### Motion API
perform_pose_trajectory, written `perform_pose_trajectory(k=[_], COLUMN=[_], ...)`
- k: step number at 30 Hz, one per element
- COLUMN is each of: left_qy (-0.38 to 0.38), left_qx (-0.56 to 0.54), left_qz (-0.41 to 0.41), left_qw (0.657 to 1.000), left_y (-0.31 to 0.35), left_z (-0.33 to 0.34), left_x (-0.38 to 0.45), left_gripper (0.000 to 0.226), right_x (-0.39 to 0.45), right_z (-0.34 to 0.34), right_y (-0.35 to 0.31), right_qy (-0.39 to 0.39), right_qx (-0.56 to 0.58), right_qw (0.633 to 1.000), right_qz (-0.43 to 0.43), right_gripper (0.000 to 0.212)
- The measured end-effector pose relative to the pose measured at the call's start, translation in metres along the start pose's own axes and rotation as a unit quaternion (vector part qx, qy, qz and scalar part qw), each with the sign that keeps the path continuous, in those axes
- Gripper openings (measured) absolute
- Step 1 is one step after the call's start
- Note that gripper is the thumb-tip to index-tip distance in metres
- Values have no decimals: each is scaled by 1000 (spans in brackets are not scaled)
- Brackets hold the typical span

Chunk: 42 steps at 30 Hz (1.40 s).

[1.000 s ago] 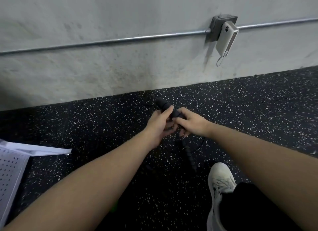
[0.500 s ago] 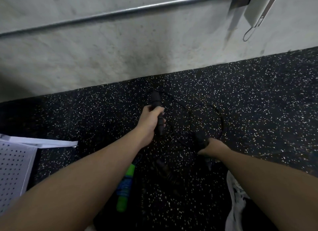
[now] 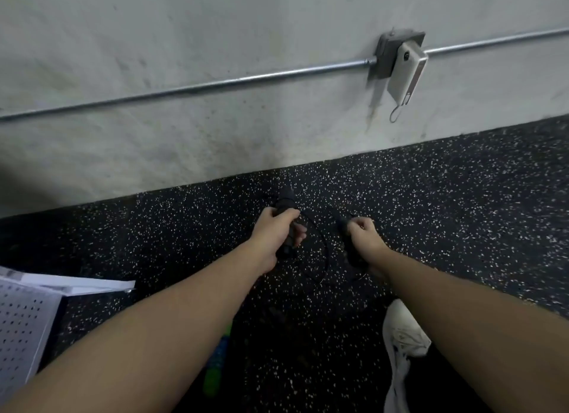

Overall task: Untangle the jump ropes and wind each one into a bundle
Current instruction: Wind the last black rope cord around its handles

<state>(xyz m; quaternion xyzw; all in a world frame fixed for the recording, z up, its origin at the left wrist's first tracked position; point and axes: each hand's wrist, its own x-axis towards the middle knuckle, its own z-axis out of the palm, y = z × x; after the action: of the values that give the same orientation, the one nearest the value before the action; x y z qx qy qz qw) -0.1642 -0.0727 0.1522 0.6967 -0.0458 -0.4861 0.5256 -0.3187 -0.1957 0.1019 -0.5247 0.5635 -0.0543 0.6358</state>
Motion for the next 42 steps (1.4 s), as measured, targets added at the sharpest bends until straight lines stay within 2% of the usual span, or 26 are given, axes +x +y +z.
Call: perform_pose_trajectory(k=[5, 9, 11, 15, 19, 21, 25, 28, 30, 31, 33, 36, 39, 41, 42], left_qy=[-12, -104, -154, -245, -264, -264, -276, -307, -279, -242, -135, 17, 76, 49, 29], left_qx=[-67, -125, -137, -143, -138, -125, -39, 21, 38, 43, 28, -96, -210, -257, -264], left_qz=[26, 53, 68, 73, 76, 68, 73, 108, 144, 169, 219, 254, 265, 260, 254], left_qw=[997, 985, 976, 956, 951, 954, 957, 945, 949, 954, 966, 962, 938, 929, 930], left_y=[52, 90, 103, 119, 127, 132, 139, 139, 139, 139, 136, 132, 135, 139, 140], left_z=[13, 20, 16, 4, -13, -26, -55, -73, -75, -76, -74, -73, -71, -66, -64], left_x=[-55, -110, -134, -181, -205, -215, -226, -225, -222, -218, -206, -185, -174, -171, -170], left_gripper=[32, 40, 45, 39, 36, 38, 47, 57, 51, 47, 44, 47, 65, 79, 78], right_x=[-78, -143, -166, -199, -213, -215, -220, -218, -216, -214, -209, -207, -220, -232, -236], right_z=[8, 17, 14, 3, -2, -11, -31, -28, -24, -19, -16, -6, 19, 39, 48], right_y=[-86, -127, -141, -158, -174, -183, -203, -209, -210, -210, -214, -219, -212, -205, -201], right_qy=[-59, -87, -57, -6, 48, 73, -30, -61, -92, -116, -118, -97, -154, -149, -140], right_qx=[41, -15, -47, -124, -215, -210, -133, -233, -257, -236, -171, -131, -197, -275, -319], right_qw=[978, 956, 945, 916, 858, 836, 841, 836, 850, 862, 889, 901, 878, 831, 799], right_qz=[-195, -279, -319, -382, -465, -503, -523, -494, -451, -433, -408, -402, -408, -459, -491], right_gripper=[39, 46, 44, 37, 27, 30, 49, 45, 60, 61, 53, 41, 29, 25, 22])
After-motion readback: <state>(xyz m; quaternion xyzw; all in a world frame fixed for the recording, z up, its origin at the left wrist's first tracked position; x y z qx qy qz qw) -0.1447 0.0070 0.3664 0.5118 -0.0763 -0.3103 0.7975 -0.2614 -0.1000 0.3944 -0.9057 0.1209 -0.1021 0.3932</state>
